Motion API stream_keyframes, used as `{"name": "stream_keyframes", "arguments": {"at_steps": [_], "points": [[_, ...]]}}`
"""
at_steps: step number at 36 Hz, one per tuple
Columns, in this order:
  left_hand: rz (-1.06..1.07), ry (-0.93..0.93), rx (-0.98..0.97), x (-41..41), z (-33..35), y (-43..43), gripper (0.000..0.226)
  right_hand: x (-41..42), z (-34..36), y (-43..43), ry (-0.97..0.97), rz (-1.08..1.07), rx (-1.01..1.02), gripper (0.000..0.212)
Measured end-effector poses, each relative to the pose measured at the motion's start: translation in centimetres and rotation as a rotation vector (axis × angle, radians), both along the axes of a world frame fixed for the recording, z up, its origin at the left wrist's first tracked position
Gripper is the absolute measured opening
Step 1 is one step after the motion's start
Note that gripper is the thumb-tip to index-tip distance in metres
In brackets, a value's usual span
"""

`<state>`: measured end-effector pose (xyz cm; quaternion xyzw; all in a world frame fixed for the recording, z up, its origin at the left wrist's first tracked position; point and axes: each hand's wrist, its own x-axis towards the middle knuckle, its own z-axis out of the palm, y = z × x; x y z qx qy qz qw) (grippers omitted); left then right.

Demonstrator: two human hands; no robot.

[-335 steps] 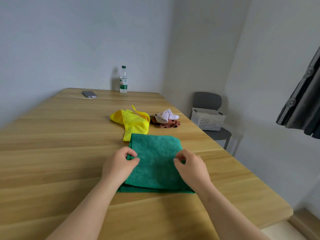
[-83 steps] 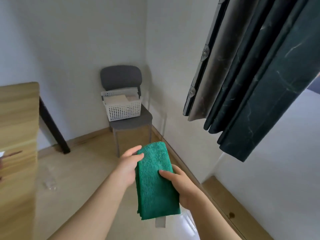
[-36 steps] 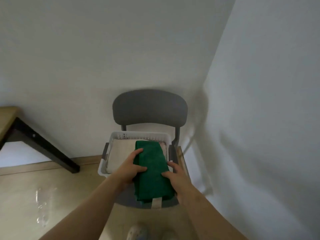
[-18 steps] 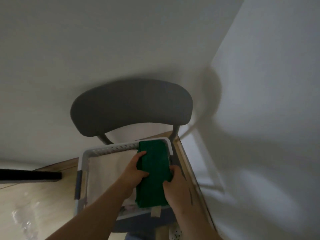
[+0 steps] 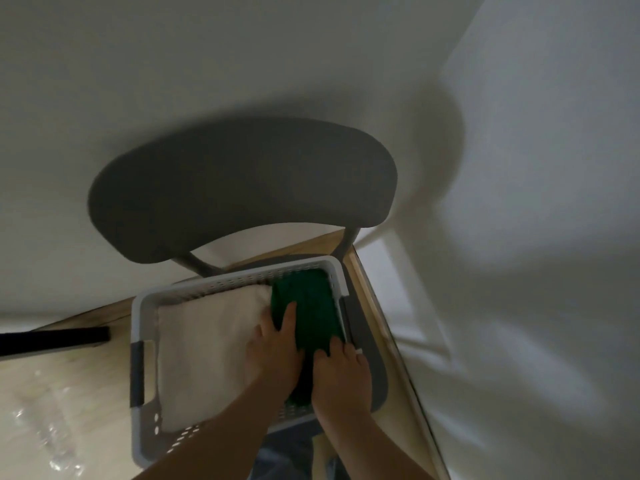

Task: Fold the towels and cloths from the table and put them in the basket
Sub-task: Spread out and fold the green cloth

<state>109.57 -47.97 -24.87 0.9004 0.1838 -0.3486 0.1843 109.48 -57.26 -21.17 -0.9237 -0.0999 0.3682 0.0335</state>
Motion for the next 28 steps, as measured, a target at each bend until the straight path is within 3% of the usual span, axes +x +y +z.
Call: {"name": "stream_keyframes", "arguments": {"at_steps": [2,8,13,19,23,28], "points": [[-0.175,-0.041,0.191,0.1,0.4,0.4,0.075,0.0,-0.4,-0.1,0.095,0.004,0.012,0.032],[-0.439,-0.064,0.213,0.9,-1.3,1.7,0.088,0.5,-1.3,0.2,0.251,-0.084,0.068,0.044],[-0.477,0.069,0.242,1.6,-2.8,2.8,0.113,0.7,-3.1,-0.5,0.336,-0.154,0.148,0.061],[-0.477,0.139,0.206,2.4,-2.4,2.8,0.127,0.5,-3.6,-0.8,0.355,-0.204,0.207,0.06],[-0.41,0.077,0.19,1.1,-1.0,2.3,0.117,-0.4,-2.5,-1.2,0.267,-0.27,0.28,0.055],[-0.229,-0.121,0.105,-2.3,2.0,1.3,0.079,-2.6,0.3,-2.3,0.138,-0.43,0.438,0.036]]}}
